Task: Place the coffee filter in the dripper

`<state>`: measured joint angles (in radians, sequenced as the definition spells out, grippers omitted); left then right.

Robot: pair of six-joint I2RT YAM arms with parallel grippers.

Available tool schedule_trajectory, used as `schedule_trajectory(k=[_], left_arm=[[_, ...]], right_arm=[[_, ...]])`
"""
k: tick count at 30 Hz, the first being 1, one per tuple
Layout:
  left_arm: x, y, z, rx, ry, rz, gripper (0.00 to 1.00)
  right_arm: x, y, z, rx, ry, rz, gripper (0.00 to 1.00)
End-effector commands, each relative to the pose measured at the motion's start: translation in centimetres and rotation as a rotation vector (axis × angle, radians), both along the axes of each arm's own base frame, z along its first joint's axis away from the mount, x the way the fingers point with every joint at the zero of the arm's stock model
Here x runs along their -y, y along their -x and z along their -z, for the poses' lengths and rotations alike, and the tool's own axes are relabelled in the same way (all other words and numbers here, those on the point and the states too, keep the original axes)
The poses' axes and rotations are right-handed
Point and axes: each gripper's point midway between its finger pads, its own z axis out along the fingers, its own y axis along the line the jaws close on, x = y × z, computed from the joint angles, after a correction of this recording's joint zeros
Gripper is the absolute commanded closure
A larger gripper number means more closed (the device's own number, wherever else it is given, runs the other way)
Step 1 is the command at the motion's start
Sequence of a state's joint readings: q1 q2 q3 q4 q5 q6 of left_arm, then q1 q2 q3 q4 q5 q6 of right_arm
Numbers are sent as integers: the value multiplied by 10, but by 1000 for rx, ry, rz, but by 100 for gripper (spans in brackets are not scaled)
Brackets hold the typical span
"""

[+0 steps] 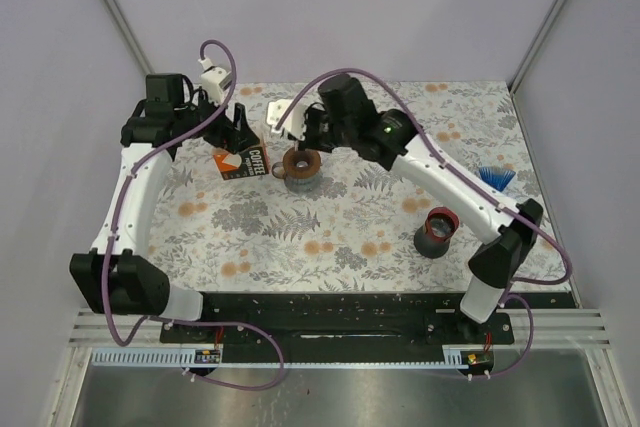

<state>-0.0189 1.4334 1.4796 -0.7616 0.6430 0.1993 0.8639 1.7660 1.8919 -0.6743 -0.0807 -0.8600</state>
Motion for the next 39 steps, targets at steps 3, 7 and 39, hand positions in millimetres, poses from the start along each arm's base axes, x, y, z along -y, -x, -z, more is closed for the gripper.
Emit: schedule_trajectory(k=[3, 7, 39], left_arm=[[50, 39, -46, 296, 2, 299, 10], [66, 42, -50, 333, -32, 327, 8], [-23, -32, -15, 258, -291, -90, 100]], right_arm=[[5, 31, -72, -189, -365, -135, 100], [-1, 46, -76, -246, -407, -196, 100], [23, 2, -63, -332, -542, 5, 51]])
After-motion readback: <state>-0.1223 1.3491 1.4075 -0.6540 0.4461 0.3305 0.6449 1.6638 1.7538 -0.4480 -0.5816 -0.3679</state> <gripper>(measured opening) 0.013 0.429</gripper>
